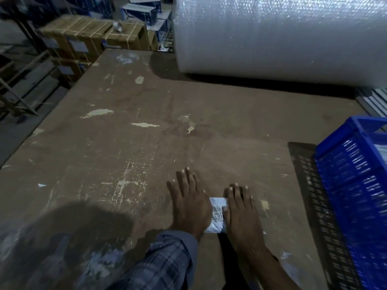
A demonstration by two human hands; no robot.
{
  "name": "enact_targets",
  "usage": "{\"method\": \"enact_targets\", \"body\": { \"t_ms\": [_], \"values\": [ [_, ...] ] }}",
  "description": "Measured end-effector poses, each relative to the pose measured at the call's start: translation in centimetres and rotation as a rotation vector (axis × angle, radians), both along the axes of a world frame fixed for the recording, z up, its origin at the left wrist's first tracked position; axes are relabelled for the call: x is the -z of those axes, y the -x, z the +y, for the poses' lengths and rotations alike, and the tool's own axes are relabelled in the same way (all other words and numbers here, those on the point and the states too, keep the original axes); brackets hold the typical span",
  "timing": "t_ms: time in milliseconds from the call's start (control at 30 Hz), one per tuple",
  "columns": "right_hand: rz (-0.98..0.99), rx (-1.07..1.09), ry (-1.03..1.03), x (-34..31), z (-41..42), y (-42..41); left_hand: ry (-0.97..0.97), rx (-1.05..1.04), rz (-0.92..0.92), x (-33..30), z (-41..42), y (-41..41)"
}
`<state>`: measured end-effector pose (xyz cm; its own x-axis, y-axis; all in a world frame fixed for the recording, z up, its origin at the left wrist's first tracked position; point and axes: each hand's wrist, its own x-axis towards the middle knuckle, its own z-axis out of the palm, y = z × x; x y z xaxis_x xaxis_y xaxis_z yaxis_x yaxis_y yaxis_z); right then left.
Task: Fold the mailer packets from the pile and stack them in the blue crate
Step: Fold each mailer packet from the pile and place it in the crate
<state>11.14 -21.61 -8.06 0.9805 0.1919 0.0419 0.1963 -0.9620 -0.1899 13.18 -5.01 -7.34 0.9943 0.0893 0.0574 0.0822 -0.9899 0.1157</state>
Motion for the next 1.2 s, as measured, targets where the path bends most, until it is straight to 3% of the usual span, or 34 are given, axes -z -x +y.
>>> {"method": "enact_targets", "body": {
  "t_ms": [200, 267, 400, 667, 733, 933, 1067, 1200],
  "values": [
    [0.137, 0.048, 0.08, 2.0, -0.1, -3.5, -0.027, 0.11, -0.024, 1.5, -1.2, 2.2],
    [0.109, 0.034, 0.089, 1.5, -0.1, -2.8, -0.075, 0.086, -0.057, 0.8, -0.8, 1.9],
    [0.026, 0.029, 0.036, 0.5, -0.6, 0.9, 0.008, 0.025, -0.056, -0.4, -0.7, 0.7],
    [0.033, 0.054, 0.053, 1.0, -0.1, -1.3, 0.078, 0.216, -0.046, 1.6, -1.0, 2.3],
    [0.014, 0.038, 0.016, 0.8, -0.5, 0.1, 0.0, 0.267, -0.053, 1.4, -0.3, 1.7],
    [-0.005, 0.042, -0.053, 0.5, -0.9, 3.5, 0.104, -0.17, -0.005, 0.8, -1.5, 0.4],
    [0.01, 0.054, -0.019, 0.1, -0.7, 0.0, -0.073, 0.111, -0.023, 1.6, -1.4, 3.2],
    [-0.034, -0.015, -0.024, 0.6, -1.0, 1.3, -0.077, 0.196, -0.029, 1.6, 0.1, 2.6]
  ]
}}
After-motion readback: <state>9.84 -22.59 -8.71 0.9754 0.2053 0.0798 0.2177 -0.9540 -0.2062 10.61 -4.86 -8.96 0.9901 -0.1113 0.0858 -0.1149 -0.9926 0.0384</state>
